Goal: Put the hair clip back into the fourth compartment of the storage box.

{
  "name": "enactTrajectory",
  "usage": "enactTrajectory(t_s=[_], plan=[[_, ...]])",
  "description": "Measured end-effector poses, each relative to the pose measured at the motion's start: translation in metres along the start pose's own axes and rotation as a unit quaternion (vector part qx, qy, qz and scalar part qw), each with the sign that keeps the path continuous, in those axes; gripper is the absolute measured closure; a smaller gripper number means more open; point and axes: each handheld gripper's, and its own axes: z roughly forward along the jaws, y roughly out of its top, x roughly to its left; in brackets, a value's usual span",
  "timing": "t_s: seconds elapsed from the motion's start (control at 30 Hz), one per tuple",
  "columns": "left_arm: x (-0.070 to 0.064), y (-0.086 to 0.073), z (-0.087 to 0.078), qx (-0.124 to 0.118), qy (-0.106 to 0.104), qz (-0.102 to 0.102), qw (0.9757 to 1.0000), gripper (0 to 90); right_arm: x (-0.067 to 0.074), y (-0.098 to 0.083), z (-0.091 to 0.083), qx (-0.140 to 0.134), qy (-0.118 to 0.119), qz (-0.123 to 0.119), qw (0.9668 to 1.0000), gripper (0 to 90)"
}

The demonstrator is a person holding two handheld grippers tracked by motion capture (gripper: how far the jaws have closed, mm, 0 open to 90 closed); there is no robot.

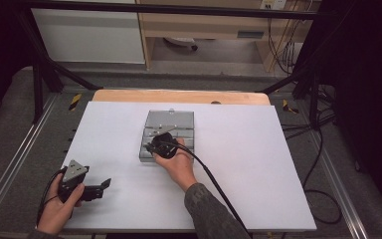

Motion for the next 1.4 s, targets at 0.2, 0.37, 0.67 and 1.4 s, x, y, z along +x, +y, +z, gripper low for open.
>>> enactTrajectory(t_s=[0.2,0.37,0.67,1.4], plan=[[0.0,0.0,0.0,0.0,-0.001,0.001,1.0,7.0,0.001,0.0,0.001,0.004,-0.005,-0.007,1.0,84.0],[0.0,0.0,0.0,0.0,-0.002,0.001,1.0,7.0,0.001,0.0,0.002,0.004,-0.01,-0.007,0.9999,84.0],[0.0,0.0,0.001,0.0,-0.001,0.002,1.0,7.0,0.003,-0.001,0.005,0.009,-0.015,-0.016,0.9997,84.0],[0.0,0.0,0.001,0.001,-0.002,0.001,1.0,7.0,0.009,0.005,-0.01,-0.015,-0.032,-0.013,0.9993,71.1]])
